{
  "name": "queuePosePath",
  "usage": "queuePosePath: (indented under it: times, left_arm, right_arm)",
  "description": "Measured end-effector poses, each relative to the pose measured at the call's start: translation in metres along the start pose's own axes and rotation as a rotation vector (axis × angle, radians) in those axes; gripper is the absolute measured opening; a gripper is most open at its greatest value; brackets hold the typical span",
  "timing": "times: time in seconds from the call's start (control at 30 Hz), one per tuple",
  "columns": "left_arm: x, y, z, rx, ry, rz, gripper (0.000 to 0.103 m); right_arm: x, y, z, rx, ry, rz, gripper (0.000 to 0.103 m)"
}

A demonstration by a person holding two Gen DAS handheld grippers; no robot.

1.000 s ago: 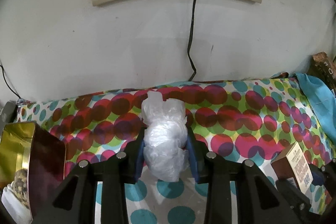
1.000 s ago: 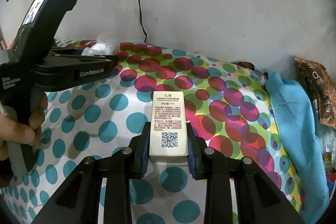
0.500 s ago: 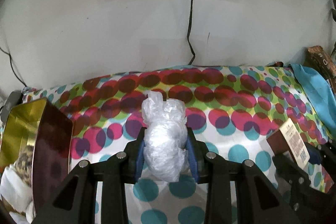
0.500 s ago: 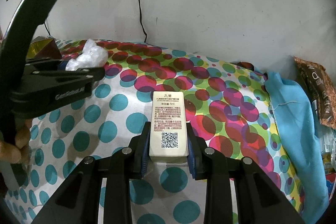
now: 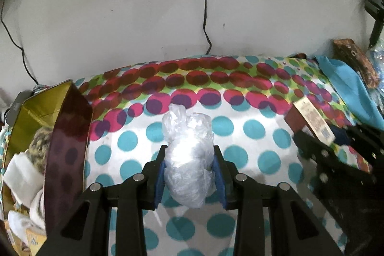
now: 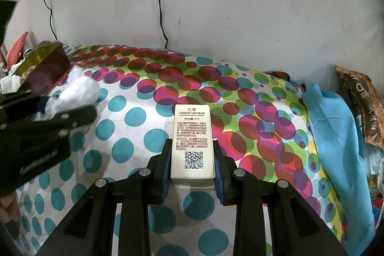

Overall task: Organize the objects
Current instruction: 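Drop the plastic bag into the tray with the left tool while the right holds the box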

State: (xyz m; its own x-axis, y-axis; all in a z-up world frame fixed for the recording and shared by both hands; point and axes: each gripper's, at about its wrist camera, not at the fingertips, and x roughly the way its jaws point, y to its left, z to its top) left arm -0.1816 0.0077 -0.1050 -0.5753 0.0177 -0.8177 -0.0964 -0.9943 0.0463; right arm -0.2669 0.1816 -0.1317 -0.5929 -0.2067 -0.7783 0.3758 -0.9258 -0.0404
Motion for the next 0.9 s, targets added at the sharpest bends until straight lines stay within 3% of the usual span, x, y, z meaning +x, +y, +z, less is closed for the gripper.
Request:
queuePosePath:
  times: [0.17,0.4,0.53,0.73,0.9]
  left_arm:
    - [-0.022,-0.008,-0.018,0.035,-0.038,0.033,0.035]
    - [-0.05,0.005,-0.027,0.004,-0.052,0.0,0.035]
    - [-0.069,0.023,-0.004,0.009,-0.08,0.01,0.035]
    - [-0.122,0.057,-0.018,0.002,-0.126,0.054,0.035]
    - [-0.138,0.099,-0.038,-0.054,-0.116,0.11,0.035]
  right_arm:
    - [0.0,0.0,0.0,-0.001,0.0,-0.002,0.028]
    - [0.0,-0.003,0.0,0.0,0.0,0.0,0.028]
    - [0.0,-0.004,0.0,-0.004,0.0,-0.005,0.029]
    - [0.001,-0.006,0.0,-0.005,0.0,-0.009,0.029]
    - [0.001,-0.007,0.0,-0.006,0.0,-0.013,0.03]
